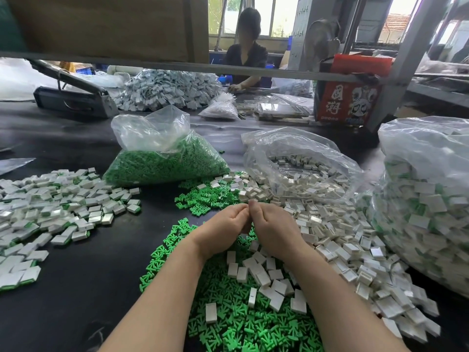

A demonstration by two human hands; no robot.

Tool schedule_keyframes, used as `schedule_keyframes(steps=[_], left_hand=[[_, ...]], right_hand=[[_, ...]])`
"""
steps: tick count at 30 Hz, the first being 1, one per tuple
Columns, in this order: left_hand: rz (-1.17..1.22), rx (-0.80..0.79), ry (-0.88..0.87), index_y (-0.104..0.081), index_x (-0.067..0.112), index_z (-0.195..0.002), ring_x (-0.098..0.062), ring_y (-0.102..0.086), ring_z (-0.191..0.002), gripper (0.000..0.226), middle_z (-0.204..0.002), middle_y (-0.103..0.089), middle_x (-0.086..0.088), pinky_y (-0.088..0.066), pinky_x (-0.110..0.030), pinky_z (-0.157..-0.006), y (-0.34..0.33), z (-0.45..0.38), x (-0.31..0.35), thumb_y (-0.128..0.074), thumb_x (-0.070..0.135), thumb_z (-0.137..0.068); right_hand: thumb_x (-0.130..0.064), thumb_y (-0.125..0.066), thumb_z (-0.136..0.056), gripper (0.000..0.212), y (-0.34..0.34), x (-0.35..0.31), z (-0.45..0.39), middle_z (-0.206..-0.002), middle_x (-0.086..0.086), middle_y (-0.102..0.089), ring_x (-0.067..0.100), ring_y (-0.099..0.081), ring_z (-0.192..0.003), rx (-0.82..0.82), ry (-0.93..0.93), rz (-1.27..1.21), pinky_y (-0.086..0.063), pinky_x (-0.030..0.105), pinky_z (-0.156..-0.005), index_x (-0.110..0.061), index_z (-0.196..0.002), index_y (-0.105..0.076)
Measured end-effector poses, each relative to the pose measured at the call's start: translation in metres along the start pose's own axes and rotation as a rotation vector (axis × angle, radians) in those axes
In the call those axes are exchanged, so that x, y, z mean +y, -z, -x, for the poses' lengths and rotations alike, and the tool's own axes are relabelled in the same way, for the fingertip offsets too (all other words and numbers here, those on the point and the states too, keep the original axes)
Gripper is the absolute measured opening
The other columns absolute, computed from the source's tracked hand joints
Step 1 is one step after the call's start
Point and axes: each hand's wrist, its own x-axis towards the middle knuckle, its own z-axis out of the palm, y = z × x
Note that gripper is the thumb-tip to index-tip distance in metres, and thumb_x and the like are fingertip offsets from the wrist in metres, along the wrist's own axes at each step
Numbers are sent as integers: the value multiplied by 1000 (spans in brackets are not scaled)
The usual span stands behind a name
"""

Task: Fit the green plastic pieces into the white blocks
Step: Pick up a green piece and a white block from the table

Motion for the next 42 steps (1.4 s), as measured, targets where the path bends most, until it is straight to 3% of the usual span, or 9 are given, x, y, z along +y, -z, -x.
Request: schedule_keyframes(steps=[5, 10, 16, 19, 25, 27, 31, 35, 42], left_hand=[[38, 25, -10, -62, 25, -105, -24, -63, -105, 28, -113, -68, -15, -50, -36, -98, -5, 3, 4, -34, 22, -107], [132, 43, -51, -61, 14, -107, -25, -60, -104, 23, -106, -64, -16, -50, -31, -95, 0, 4, 10, -38, 22, -105], [211, 18, -91, -60, 14, -104, -7, -63, -99, 22, -98, -67, -1, -50, -17, -86, 0, 4, 14, -38, 17, -105], [274, 19, -79, -61, 13, -108, -6, -65, -105, 22, -100, -70, 4, -49, -21, -96, -1, 3, 13, -39, 17, -104], [200, 58, -67, -62, 6, -108, -11, -57, -87, 25, -91, -62, -1, -49, -20, -84, -1, 2, 10, -41, 20, -105], [181, 85, -59, -62, 9, -101, -10, -52, -76, 26, -76, -57, 8, -46, -18, -75, -3, 2, 10, -40, 21, -105], [162, 117, -71, -61, 2, -104, -21, -46, -87, 30, -90, -50, -8, -42, -34, -86, -4, 2, 13, -39, 23, -105], [187, 107, -60, -57, -8, -112, -27, -51, -97, 37, -101, -55, -17, -44, -44, -96, -4, 1, 12, -34, 20, -107], [284, 136, -57, -63, 4, -99, -6, -69, -82, 35, -82, -73, 2, -52, -16, -72, -11, -4, 7, -31, 14, -107]], right_hand=[[-43, -20, -103, 45, -1, 2, -1, -67, -11, -53, 15, -54, -68, 62, 16, 115, -38, 33, -59, -32, -65, -42], [-28, -24, -107, 51, 0, -1, -4, -45, -10, -43, 3, -37, -39, 37, -159, -1002, -32, 17, -40, -15, -62, -44], [-34, -31, -106, 48, 5, -5, -5, -49, -4, -33, 8, -28, -38, -22, -236, -1160, -26, 16, -35, -15, -63, -39], [-34, -33, -105, 50, 7, -5, -3, -46, -5, -32, 6, -27, -36, -41, -223, -1132, -25, 15, -35, -15, -59, -38], [-27, -33, -106, 57, 5, -6, -3, -43, -12, -42, 1, -38, -38, 22, -139, -1043, -33, 14, -41, -22, -52, -53], [-30, -34, -105, 51, 2, -2, -4, -44, -12, -44, 3, -38, -42, 114, -89, -826, -34, 21, -47, -21, -57, -50], [-39, -32, -105, 49, -1, 5, -4, -57, -8, -56, 15, -50, -52, 222, -26, -360, -43, 38, -53, -20, -67, -56], [-51, -18, -101, 44, 1, 3, -1, -64, -8, -57, 17, -55, -58, 202, 54, 69, -44, 35, -55, -24, -86, -49], [-40, -19, -104, 28, -6, -5, -1, -59, -11, -46, 19, -51, -56, 230, 32, 154, -33, 31, -53, -25, -92, -40]])
